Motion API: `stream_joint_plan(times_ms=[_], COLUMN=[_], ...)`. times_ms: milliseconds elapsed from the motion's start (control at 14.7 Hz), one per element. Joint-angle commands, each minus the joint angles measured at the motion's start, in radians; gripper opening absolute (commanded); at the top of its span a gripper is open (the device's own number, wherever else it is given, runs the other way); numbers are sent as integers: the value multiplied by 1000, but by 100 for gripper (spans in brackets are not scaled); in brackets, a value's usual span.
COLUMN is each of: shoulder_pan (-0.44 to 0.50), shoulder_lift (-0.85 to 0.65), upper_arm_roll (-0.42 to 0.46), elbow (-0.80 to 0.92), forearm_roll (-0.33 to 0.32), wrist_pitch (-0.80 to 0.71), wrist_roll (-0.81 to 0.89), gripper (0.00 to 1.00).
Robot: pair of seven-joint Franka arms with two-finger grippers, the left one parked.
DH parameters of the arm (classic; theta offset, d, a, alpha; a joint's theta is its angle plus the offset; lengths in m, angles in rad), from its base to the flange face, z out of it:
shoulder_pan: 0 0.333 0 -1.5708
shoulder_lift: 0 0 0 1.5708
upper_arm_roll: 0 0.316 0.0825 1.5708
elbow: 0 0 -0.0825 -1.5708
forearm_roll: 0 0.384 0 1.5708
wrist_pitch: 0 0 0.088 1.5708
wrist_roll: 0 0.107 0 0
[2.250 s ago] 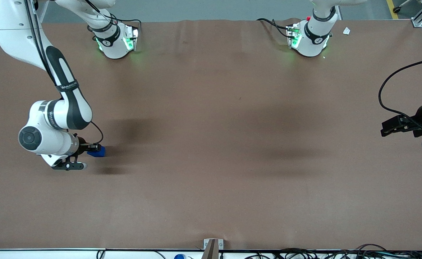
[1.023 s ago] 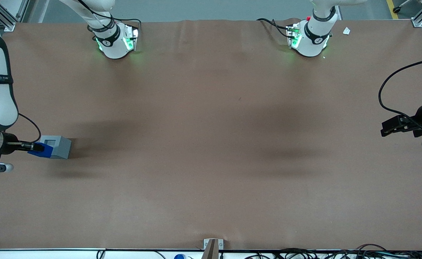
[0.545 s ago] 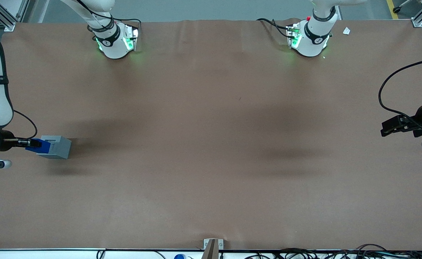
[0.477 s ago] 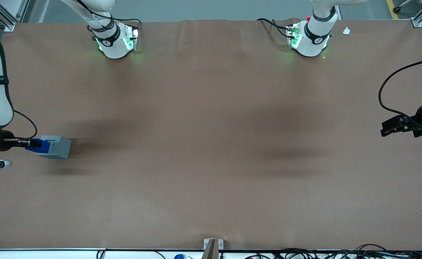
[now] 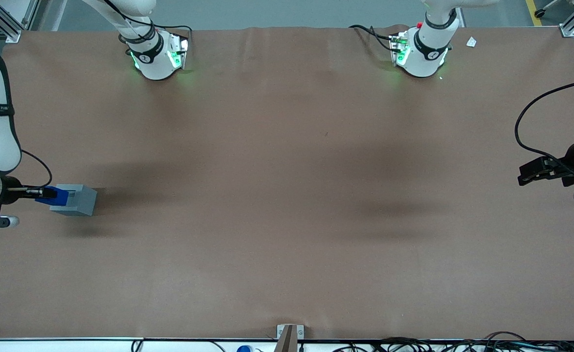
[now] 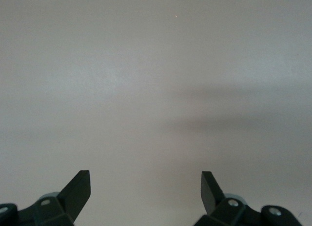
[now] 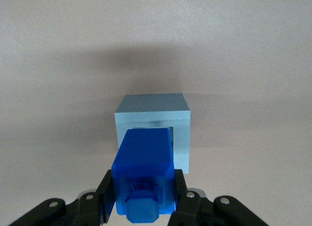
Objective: Insert blue part into gray base with right arm
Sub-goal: 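Lower the blue block into the gray base's square hole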
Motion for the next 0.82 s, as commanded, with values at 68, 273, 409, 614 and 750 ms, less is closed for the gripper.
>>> stream_joint_plan(times_ms=[68,273,409,614,750], shoulder_pan=[-19,-26,-29,-32,-32], shoulder_lift=[8,10,16,25,28], upper_arm_roll=[16,16,16,16,16], elbow=[-3,-5,-5,-5,-3], forearm_roll=[-21,-21,-21,-21,-21], wrist_pitch=[-8,-25,-23,-22,-17], wrist_roll=[-7,-7,-7,1,3], gripper=[17,17,17,17,17])
